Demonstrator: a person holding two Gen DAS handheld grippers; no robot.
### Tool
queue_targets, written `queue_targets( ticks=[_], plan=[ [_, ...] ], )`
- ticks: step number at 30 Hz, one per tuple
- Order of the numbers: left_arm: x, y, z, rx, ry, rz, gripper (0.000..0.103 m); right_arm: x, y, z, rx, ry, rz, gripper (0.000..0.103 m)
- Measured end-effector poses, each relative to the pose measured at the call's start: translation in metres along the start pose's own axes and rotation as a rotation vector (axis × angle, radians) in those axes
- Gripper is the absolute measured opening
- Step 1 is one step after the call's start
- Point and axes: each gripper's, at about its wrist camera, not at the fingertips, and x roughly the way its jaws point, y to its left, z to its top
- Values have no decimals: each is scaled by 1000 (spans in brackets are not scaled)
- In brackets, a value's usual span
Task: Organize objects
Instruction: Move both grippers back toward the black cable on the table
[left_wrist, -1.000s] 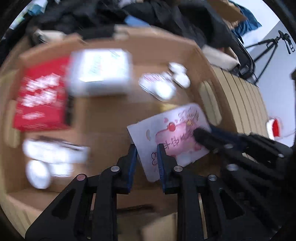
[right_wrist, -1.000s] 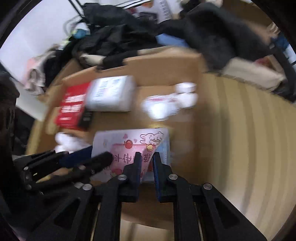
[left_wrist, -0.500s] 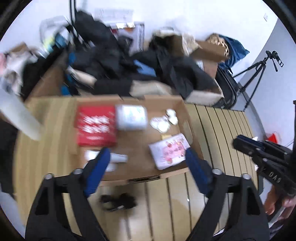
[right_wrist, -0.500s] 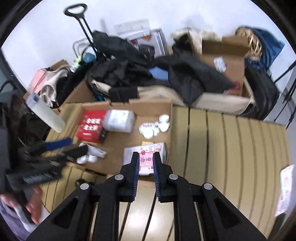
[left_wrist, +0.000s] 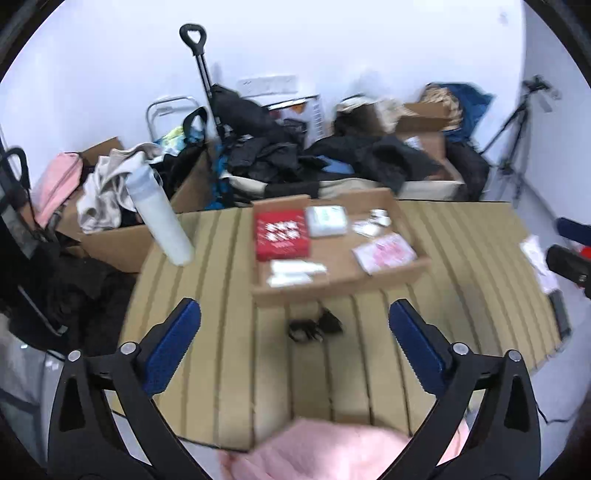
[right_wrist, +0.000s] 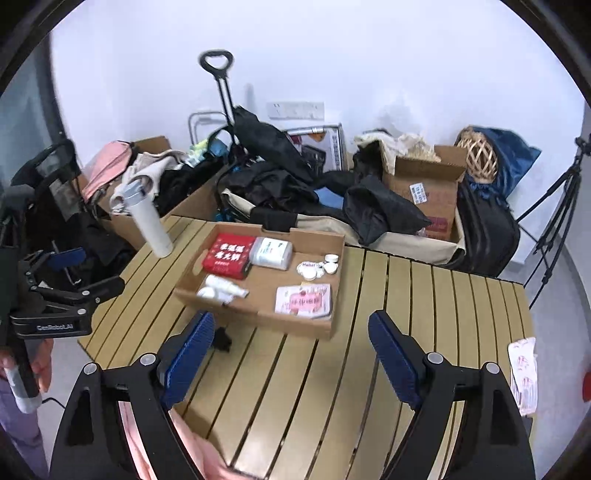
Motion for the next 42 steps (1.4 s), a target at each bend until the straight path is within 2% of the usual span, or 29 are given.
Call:
queue_targets(
  ticks=[1, 4, 8, 11, 13, 19, 20, 21, 22, 26, 29, 33, 35, 38, 42],
  plan=[
    [-9, 0, -22, -3, -18, -25, 103, -12, 7, -21, -8, -35, 19, 88],
    [-25, -1, -69, -38, -27, -13, 103, -30, 20, -74, 10, -71, 64, 88],
    [-43, -5, -138, -69, -99, -95, 103, -27, 35, -152, 104, -18, 175, 88],
    [-32, -12, -167, -73, -15, -54, 103, -15, 54, -188, 78, 27, 197, 88],
    [-27, -13, -172, -73, 3, -33, 103, -10, 64, -189, 32, 43, 165, 88],
    [-28, -7, -179, -97, -23, -17, 103, -16, 65, -191, 60, -53, 123, 87],
    [-25, -6, -181, -102, -23, -15, 103, -13, 64, -191, 63, -53, 114, 85],
    [-19, -4, -183, -108, -17, -13, 103, -8, 64, -193, 66, -46, 112, 73],
    [-14, -3, -185, -113, -9, -8, 103, -1, 63, -195, 70, -34, 114, 67],
    [12, 5, -185, -125, 29, -11, 99, 22, 61, -204, 66, -1, 128, 63],
    [33, 13, -172, -124, 39, -17, 94, 52, 60, -196, 44, 42, 155, 63],
    [70, 24, -141, -77, 62, -33, 94, 100, 63, -165, -7, 93, 145, 63],
    [94, 24, -126, -23, 75, -62, 94, 138, 62, -142, -11, 118, 169, 63],
    [131, 17, -112, 63, 128, -58, 94, 191, 64, -116, 29, 159, 247, 63],
    [167, 16, -102, 103, 133, -98, 94, 250, 71, -91, 44, 183, 285, 63]
  ],
)
